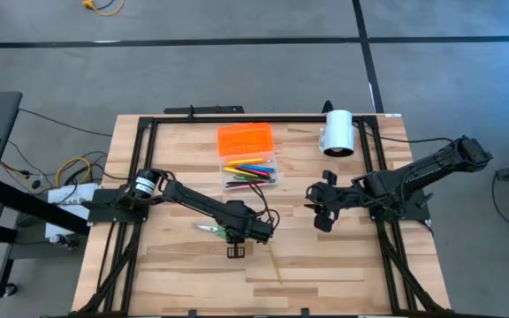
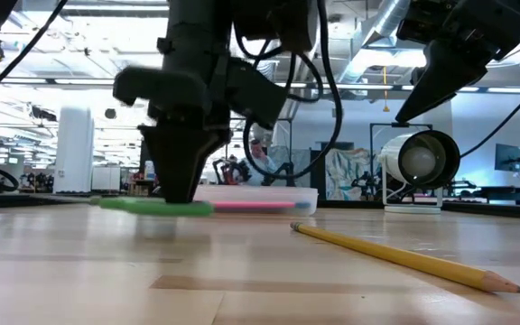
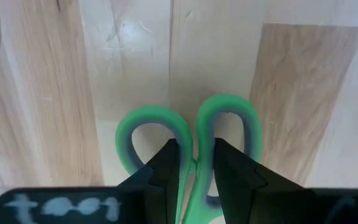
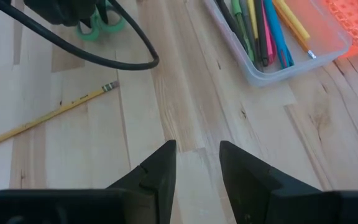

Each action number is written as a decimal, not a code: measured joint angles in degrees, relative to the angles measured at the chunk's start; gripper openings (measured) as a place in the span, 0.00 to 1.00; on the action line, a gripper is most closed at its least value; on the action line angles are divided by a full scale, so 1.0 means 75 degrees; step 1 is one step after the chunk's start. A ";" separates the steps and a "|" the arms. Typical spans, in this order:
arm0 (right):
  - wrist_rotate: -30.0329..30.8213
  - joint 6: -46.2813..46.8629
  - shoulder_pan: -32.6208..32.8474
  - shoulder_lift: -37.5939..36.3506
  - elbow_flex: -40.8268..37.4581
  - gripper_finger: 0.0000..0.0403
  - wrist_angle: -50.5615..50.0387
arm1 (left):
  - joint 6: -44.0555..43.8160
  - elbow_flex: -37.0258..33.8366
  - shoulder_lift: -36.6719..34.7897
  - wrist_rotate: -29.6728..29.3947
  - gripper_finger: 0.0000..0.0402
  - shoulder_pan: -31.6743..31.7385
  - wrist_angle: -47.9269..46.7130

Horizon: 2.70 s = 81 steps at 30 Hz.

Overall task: Pick & place school supplies into a supply box
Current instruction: Put the green scissors into the supply box, then put the yellow pencil into the supply box

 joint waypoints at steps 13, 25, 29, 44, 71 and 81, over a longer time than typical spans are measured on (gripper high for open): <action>0.0000 0.0000 0.0000 0.0000 0.0003 0.29 0.0026 | 0.0740 0.1851 -0.0020 -0.1356 0.18 0.0358 -0.0909; -0.0003 0.0209 0.0125 0.0000 0.0003 0.29 0.0026 | 0.1781 0.2416 -0.0024 -0.1748 0.18 0.1724 -0.0818; -0.0003 0.0467 0.0134 0.0000 0.0003 0.29 0.0026 | 0.1821 0.2430 -0.0026 -0.1745 0.18 0.2229 -0.0274; 0.0061 0.2158 0.0116 0.0000 0.0003 0.29 0.0029 | 0.1178 0.2430 -0.0026 -0.1756 0.18 0.3536 0.1216; 0.0414 0.2471 0.0099 0.0000 0.0009 0.29 0.0434 | 0.0970 0.2323 -0.0029 -0.1673 0.35 0.3738 0.0762; 0.0406 0.2857 0.0099 0.0002 0.0009 0.29 0.0536 | 0.1497 0.2323 -0.0053 -0.0460 0.40 0.3836 0.0695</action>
